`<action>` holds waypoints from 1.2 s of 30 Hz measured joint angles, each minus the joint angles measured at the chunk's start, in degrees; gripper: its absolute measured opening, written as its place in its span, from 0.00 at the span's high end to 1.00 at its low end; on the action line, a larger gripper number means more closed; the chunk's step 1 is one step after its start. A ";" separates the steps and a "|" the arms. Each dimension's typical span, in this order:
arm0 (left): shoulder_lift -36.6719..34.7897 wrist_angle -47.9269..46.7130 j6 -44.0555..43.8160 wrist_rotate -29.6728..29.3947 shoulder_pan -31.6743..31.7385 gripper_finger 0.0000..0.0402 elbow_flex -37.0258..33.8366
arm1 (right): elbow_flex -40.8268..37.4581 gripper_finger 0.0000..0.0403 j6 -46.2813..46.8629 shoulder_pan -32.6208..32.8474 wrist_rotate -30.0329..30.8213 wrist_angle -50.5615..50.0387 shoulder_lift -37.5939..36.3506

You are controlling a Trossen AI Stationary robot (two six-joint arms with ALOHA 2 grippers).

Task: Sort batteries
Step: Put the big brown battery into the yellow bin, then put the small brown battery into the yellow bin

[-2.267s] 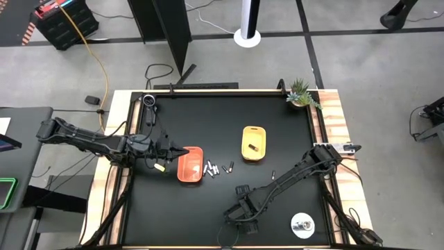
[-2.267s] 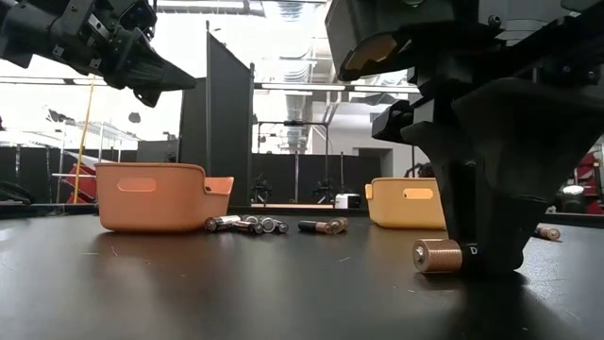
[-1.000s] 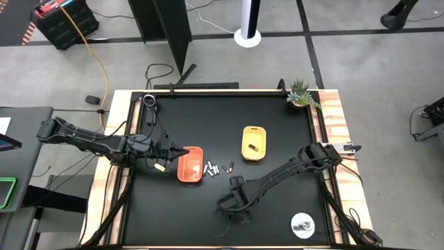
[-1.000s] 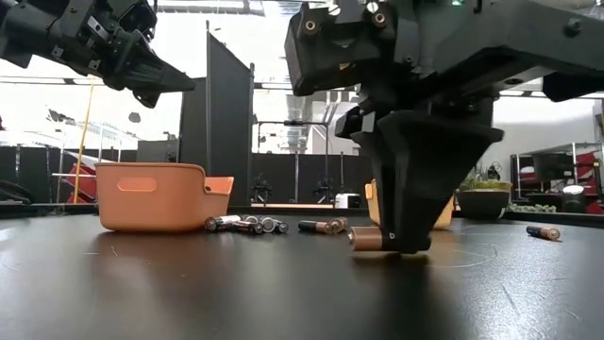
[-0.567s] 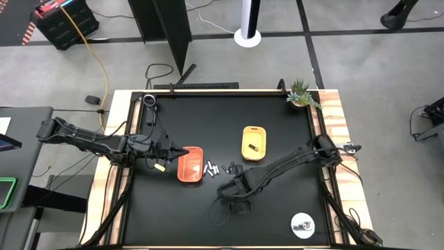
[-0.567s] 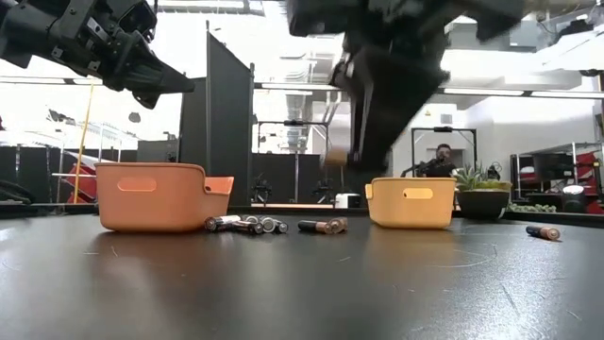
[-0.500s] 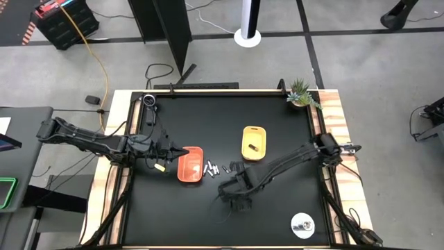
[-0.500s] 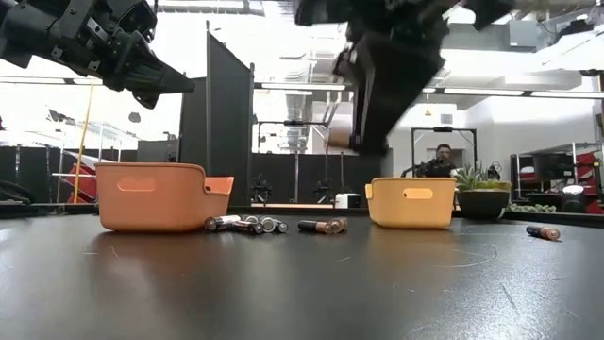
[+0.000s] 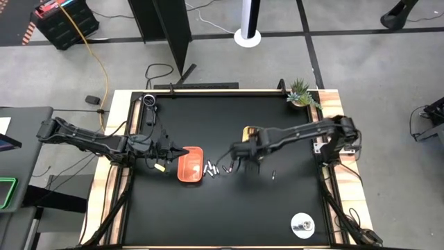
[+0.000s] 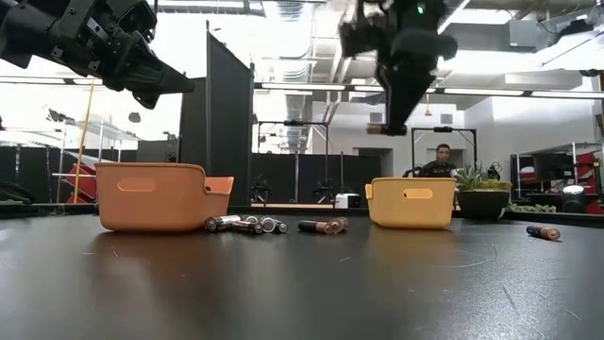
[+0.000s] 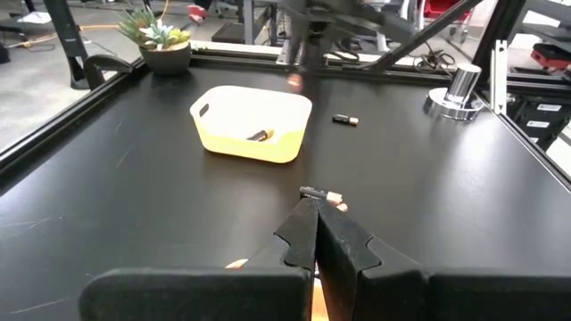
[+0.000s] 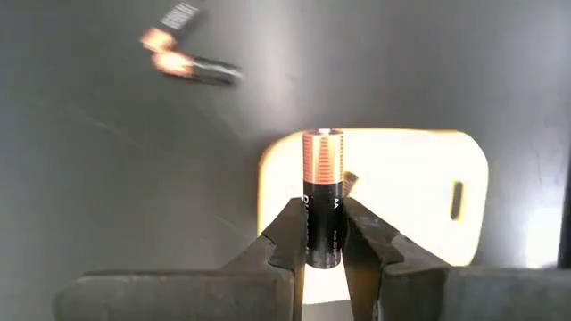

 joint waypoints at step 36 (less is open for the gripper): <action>0.02 -0.59 -0.89 0.00 0.00 1.00 0.00 | -13.41 0.48 -1.31 -8.41 -1.57 12.69 -7.62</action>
